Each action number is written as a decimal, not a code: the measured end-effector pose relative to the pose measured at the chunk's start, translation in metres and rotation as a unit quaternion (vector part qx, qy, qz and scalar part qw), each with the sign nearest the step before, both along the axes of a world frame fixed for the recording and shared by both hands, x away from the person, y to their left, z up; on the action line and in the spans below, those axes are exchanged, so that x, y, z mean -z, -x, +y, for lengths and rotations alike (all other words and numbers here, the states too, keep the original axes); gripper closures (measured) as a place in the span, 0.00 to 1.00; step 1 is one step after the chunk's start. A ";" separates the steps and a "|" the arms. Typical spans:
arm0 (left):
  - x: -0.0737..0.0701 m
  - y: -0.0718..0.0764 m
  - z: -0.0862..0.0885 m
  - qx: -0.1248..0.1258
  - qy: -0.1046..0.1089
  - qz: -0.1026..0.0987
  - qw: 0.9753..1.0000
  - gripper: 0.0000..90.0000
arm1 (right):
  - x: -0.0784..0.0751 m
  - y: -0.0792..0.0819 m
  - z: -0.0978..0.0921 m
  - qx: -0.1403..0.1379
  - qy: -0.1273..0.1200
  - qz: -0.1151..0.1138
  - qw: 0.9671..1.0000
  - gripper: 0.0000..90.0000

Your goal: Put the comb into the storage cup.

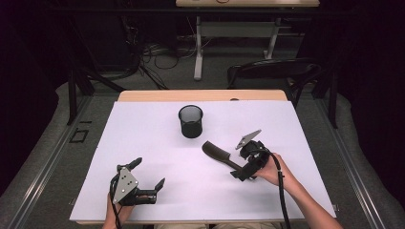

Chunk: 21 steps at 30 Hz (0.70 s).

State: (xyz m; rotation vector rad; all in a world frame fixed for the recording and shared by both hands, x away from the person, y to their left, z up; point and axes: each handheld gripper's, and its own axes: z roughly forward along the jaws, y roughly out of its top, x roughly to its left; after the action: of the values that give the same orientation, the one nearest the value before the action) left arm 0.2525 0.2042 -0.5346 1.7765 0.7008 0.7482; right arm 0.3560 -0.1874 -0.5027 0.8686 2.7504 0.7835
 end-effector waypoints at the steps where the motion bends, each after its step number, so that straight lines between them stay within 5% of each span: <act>1: 0.000 0.000 0.000 0.000 0.000 0.000 1.000 0.00 | 0.000 0.000 0.001 0.000 0.001 0.004 1.000 0.00; 21: 0.000 0.000 -0.001 0.000 0.000 0.000 1.000 0.00 | 0.004 -0.003 0.022 -0.001 0.030 0.015 0.999 0.01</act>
State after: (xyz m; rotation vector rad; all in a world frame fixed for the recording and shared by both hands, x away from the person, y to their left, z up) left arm 0.2526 0.2034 -0.5344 1.7774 0.7009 0.7486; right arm 0.3592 -0.1656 -0.5064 0.8722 2.7870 0.6887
